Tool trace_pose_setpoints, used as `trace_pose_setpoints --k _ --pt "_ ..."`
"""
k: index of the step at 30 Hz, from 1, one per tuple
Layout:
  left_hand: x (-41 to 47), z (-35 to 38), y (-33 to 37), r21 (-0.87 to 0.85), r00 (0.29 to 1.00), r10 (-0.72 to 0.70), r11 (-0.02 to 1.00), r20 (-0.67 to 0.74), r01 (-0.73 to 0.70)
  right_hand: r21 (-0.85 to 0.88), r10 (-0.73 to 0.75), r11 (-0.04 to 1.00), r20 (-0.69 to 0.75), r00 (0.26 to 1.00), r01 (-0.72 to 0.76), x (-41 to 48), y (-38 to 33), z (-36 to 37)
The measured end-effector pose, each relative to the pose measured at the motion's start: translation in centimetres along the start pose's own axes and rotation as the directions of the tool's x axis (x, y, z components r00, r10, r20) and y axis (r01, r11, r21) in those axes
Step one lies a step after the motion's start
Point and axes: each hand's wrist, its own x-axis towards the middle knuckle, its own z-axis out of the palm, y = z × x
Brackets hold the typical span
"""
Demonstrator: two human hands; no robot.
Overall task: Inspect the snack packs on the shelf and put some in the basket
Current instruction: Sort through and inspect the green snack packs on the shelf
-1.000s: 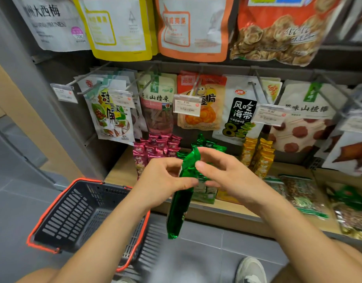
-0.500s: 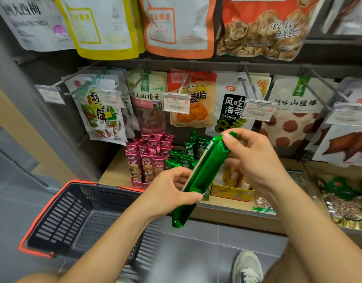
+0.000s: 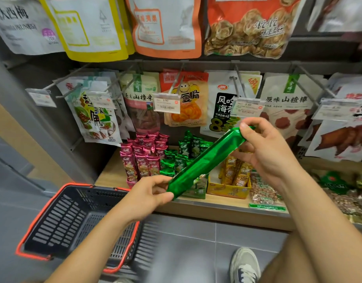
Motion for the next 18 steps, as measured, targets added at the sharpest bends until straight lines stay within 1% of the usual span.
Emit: trace_pose_setpoints --k 2,4,5,7,9,11,13,14,16,17,18 --pt "0.1 -0.1 -0.1 -0.217 0.998 -0.04 0.976 -0.052 0.028 -0.209 -0.085 0.974 0.008 0.996 0.085 -0.1 0.2 -0.3" --pt "0.1 -0.1 0.0 -0.442 0.994 -0.086 0.896 -0.072 0.046 -0.39 -0.201 0.895 0.081 0.976 0.217 -0.2 0.1 -0.7" --pt "0.2 -0.1 0.1 -0.51 0.99 -0.118 0.858 -0.076 0.063 -0.439 -0.208 0.863 0.143 0.968 0.25 -0.4 0.0 -0.9" --pt "0.4 0.2 0.2 -0.577 0.974 -0.2 0.81 -0.102 0.106 -0.482 -0.115 0.844 0.269 0.956 0.237 -0.6 -0.1 -1.5" --pt "0.7 0.7 0.0 -0.525 0.957 -0.258 0.838 -0.135 0.151 -0.483 -0.027 0.852 0.347 0.938 0.204 -0.7 -0.2 -2.0" --pt "0.9 1.2 -0.3 -0.386 0.955 -0.245 0.907 -0.167 0.165 -0.487 -0.056 0.847 0.32 0.946 0.215 -0.6 -0.1 -1.9" --pt "1.3 1.2 -0.6 -0.236 0.972 -0.158 0.965 -0.174 0.114 -0.498 -0.147 0.83 0.239 0.96 0.251 -0.5 -0.1 -1.5" --pt "1.5 1.0 -0.7 -0.166 0.986 -0.099 0.983 -0.138 0.075 -0.519 -0.207 0.805 0.205 0.957 0.286 -0.5 -0.1 -1.3" --pt "1.9 0.7 -0.7 -0.053 1.0 -0.002 0.999 -0.003 0.001 -0.588 -0.336 0.717 0.177 0.925 0.373 -0.5 -0.1 -1.0" --pt "2.3 0.7 -0.8 0.01 0.999 0.032 0.999 0.035 -0.032 -0.604 -0.389 0.681 0.18 0.904 0.413 -0.7 -0.2 -0.8" --pt "2.7 0.9 -1.0 0.081 0.998 0.064 0.995 0.021 -0.065 -0.605 -0.427 0.658 0.189 0.884 0.448 -0.9 -0.2 -0.5"
